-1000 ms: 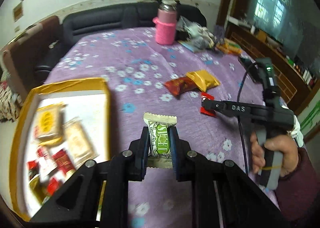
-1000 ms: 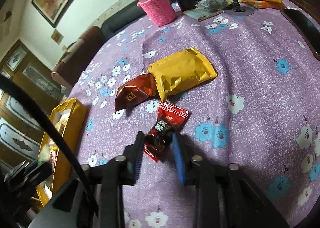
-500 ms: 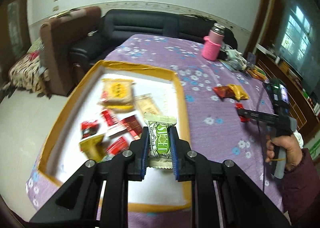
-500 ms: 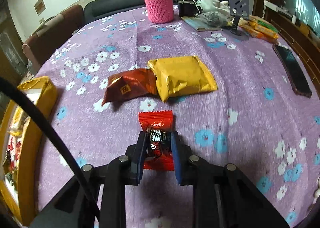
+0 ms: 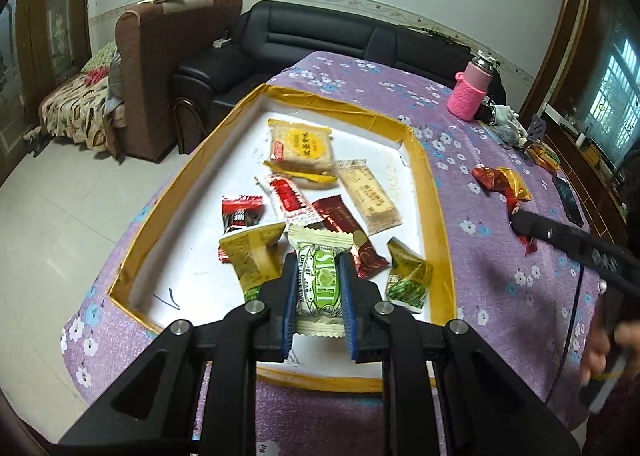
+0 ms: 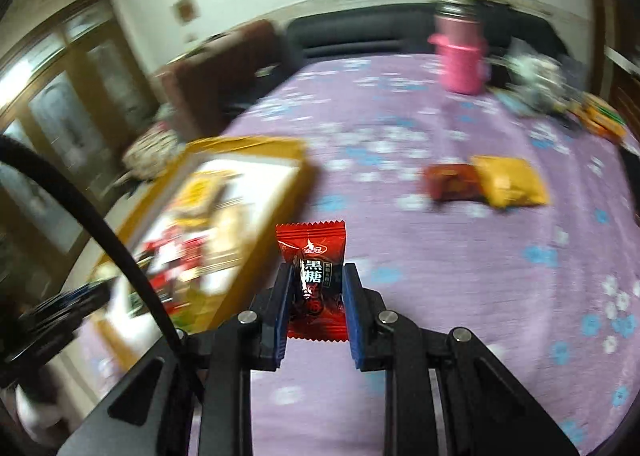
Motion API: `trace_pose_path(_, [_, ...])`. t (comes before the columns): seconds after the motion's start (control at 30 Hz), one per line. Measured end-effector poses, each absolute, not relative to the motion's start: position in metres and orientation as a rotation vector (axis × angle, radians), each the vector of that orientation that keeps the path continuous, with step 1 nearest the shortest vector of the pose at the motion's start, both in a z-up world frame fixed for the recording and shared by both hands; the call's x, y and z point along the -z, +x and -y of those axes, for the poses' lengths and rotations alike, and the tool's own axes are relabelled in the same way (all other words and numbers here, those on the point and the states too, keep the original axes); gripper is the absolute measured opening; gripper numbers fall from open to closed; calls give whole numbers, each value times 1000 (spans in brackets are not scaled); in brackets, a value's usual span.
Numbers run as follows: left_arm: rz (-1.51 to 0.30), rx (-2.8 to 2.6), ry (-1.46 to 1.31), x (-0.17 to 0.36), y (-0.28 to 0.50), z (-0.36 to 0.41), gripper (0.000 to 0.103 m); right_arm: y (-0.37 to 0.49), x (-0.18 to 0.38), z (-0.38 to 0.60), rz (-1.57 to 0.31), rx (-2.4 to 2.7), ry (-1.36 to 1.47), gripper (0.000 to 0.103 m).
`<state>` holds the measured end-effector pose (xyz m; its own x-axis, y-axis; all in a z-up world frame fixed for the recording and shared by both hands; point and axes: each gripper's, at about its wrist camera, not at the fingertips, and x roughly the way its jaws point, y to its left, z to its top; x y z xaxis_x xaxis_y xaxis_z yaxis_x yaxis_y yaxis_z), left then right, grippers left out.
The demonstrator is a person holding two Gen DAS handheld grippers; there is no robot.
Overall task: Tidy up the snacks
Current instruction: 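Carry the candy and sachet over the tray and open both tools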
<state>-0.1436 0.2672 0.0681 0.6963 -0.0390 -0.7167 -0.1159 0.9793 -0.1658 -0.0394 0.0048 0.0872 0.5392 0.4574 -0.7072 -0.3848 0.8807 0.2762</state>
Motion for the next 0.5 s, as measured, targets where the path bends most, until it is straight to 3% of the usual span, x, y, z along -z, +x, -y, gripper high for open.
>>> trace_pose_path(0.27, [-810,-66,-237,-64,-138,-283,23,-79,-86,-84,-884,-724,-13,23])
trace_pose_path(0.5, [-757,-78,-275,-74,-148,-288,58,-84,-66,-115,-922,-754,-69,23])
